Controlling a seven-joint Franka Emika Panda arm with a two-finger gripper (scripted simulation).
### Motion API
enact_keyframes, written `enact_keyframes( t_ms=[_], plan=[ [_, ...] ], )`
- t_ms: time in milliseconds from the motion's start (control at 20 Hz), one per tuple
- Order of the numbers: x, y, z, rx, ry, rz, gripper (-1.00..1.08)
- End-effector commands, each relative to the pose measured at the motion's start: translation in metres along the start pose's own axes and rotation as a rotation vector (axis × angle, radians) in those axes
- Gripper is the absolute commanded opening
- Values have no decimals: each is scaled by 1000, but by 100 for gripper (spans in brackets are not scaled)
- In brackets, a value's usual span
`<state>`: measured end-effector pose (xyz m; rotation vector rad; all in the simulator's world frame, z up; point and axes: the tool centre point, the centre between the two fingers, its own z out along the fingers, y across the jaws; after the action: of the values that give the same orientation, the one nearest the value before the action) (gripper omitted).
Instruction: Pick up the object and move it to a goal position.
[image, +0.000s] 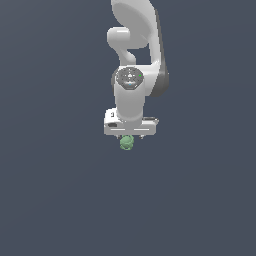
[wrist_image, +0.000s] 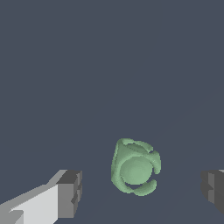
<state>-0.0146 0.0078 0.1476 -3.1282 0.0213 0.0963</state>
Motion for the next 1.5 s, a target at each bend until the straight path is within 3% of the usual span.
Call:
enact_keyframes(
  t_ms=[0,450,900,1450],
  plan=[
    [0,0,0,0,0,0,100],
    [0,34,-3,10,-5,62,100],
    [-5,30,6,7,4,81,100],
    [-28,19,44,-3,44,177,100]
  ],
)
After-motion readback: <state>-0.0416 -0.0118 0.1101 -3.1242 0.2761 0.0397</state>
